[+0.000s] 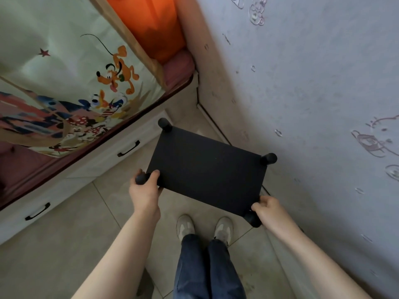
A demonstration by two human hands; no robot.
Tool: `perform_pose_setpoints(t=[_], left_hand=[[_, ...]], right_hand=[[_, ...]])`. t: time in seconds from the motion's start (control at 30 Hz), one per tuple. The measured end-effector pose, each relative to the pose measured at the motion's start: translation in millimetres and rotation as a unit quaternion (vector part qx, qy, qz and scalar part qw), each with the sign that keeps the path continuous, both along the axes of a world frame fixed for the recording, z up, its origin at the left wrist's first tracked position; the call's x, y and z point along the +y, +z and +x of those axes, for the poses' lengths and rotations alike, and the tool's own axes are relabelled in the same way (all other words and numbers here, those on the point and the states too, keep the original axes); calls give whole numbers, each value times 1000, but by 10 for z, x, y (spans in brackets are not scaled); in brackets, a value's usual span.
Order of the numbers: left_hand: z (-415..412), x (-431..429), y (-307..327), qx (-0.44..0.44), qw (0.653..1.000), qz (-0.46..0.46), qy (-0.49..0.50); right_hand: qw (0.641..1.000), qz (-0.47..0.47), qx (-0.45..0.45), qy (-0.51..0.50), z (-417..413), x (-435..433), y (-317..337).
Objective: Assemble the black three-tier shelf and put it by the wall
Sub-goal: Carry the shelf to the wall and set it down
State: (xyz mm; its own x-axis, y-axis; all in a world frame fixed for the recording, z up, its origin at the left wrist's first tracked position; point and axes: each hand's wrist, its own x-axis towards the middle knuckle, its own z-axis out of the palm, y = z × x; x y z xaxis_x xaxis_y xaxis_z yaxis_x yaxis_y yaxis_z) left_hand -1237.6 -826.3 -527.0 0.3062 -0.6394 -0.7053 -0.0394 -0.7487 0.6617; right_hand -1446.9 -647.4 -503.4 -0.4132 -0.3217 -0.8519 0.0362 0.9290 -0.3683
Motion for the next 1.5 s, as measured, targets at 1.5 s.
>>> perform_pose_setpoints(t=[1.5], left_hand=[[-1119, -963, 31, 188, 956, 123, -187]], right_hand=[[961, -89, 163, 205, -838, -2204, -56]])
